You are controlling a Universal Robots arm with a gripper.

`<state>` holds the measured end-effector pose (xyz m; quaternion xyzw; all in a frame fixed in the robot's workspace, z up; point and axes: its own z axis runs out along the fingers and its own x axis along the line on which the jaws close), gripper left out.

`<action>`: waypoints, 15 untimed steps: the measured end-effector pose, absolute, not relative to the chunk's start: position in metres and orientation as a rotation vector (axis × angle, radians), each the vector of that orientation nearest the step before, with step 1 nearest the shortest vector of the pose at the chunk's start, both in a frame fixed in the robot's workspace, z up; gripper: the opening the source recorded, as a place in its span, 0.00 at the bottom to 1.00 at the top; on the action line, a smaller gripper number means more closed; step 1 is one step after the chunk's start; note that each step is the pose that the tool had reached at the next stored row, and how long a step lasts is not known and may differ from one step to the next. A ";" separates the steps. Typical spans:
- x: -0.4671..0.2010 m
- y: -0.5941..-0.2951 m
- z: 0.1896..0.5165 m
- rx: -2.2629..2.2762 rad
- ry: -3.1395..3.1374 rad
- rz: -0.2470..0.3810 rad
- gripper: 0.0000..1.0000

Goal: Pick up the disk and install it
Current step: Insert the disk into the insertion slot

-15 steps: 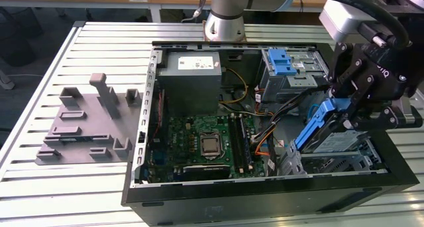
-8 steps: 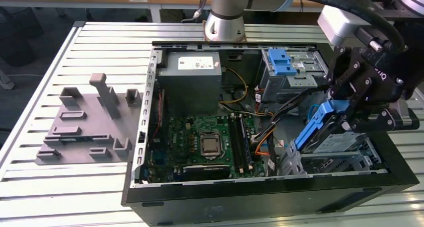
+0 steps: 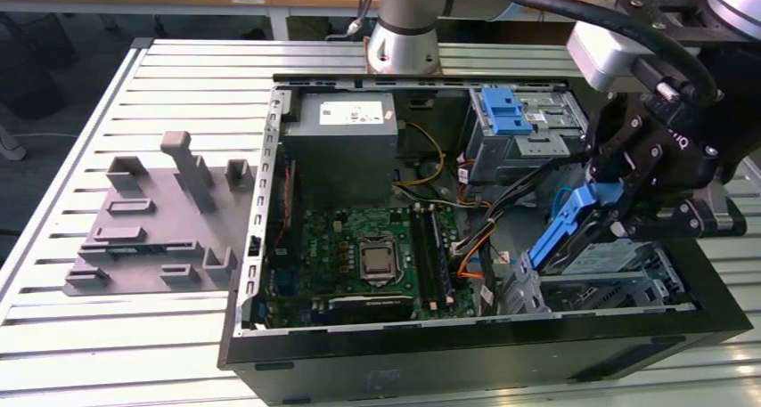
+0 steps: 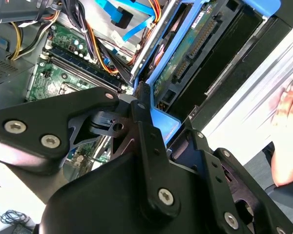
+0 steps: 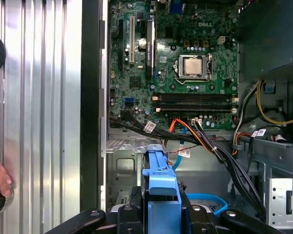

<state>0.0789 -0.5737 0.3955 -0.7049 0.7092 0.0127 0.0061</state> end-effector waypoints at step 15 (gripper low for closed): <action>0.079 -0.574 0.387 -2.206 2.219 0.040 0.36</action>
